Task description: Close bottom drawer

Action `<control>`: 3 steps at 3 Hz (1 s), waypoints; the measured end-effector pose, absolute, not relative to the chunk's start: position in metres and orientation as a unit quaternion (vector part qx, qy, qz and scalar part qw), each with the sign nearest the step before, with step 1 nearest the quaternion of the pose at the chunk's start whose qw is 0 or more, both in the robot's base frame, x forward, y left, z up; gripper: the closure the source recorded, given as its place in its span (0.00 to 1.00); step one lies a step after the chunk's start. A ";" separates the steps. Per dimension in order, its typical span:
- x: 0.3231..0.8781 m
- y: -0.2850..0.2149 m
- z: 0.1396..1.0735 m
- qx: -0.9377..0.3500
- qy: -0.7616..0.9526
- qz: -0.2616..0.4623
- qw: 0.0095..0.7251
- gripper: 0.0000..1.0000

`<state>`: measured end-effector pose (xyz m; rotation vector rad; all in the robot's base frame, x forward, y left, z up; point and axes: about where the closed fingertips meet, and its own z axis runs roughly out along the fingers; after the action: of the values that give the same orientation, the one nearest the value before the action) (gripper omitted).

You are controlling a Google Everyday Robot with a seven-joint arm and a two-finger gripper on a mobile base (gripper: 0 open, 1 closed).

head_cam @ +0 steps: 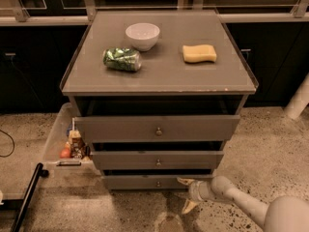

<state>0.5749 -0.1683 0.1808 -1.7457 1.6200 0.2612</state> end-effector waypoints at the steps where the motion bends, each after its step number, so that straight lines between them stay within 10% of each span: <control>1: 0.573 -0.167 0.180 -0.679 0.629 0.103 0.364 0.00; 3: 0.562 -0.182 0.192 -0.669 0.632 0.131 0.368 0.00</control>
Offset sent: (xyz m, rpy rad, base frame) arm 0.0156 0.0016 0.0019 0.0681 0.0786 0.0556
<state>0.5619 -0.1824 0.1920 -1.7192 1.6231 0.3370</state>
